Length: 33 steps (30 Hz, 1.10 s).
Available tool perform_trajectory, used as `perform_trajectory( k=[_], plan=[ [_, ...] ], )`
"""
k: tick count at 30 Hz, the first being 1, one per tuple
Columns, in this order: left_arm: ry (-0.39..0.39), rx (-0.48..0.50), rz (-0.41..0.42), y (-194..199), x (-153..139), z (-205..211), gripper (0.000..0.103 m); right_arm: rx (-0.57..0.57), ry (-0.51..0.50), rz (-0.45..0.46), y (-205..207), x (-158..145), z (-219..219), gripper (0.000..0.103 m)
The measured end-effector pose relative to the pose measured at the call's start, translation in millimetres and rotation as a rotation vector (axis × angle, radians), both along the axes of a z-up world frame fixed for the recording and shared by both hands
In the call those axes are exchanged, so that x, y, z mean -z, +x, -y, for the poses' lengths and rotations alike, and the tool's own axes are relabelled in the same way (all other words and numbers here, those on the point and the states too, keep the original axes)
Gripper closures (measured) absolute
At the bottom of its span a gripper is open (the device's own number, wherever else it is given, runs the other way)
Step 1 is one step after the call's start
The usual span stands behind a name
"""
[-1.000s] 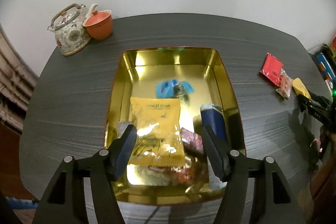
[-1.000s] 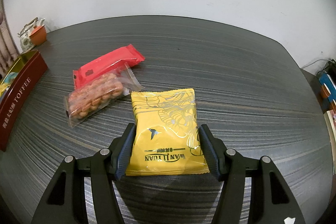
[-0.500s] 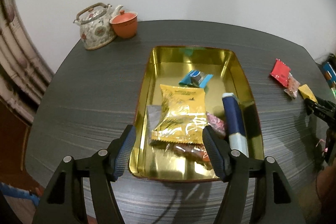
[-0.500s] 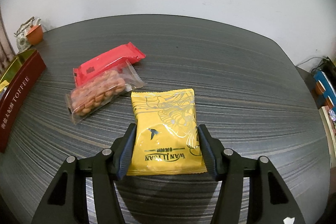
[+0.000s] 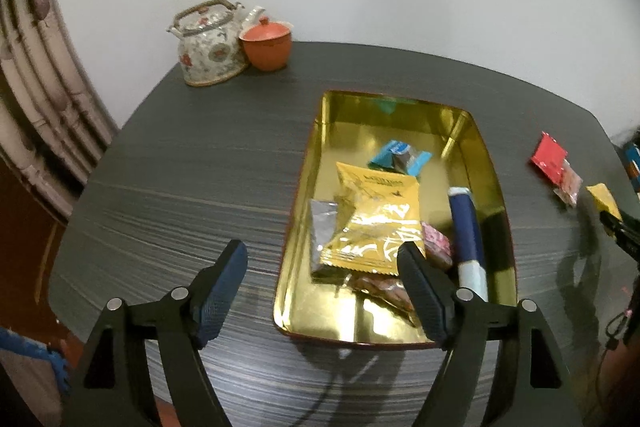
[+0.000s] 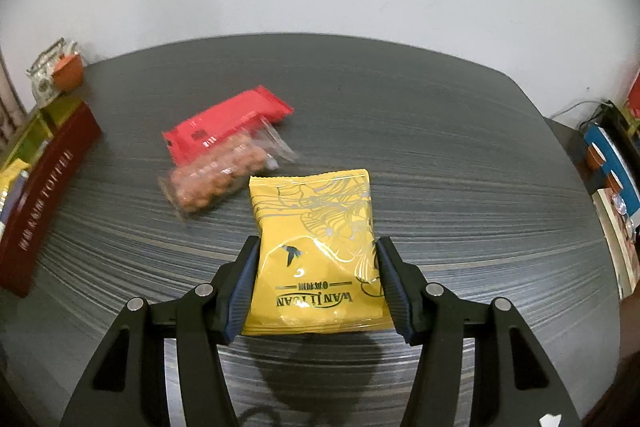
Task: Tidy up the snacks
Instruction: 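Open the left gripper to drop the blue candy into the tin, then carry the yellow WANTUAN packet into the tin with the right gripper and release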
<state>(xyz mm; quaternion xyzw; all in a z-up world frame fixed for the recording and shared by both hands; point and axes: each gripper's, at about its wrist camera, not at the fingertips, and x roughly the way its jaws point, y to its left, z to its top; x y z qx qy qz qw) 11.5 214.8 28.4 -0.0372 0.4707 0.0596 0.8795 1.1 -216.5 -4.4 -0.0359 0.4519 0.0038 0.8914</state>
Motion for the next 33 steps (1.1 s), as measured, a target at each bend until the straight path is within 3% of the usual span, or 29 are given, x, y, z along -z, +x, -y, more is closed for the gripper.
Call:
perform_trajectory(
  k=[9,21,33],
  plan=[
    [-0.024,-0.078,0.009,1,-4,-18,0.025,-0.116,0.054,0.044,-3,-35,-50,0.050],
    [-0.104,-0.238,-0.006,-2,1,-61,0.025,-0.405,0.118,0.037,-5,-55,-179,0.050],
    [-0.151,-0.276,-0.021,-3,6,-72,0.025,-0.531,0.101,-0.017,1,-42,-272,0.049]
  ],
)
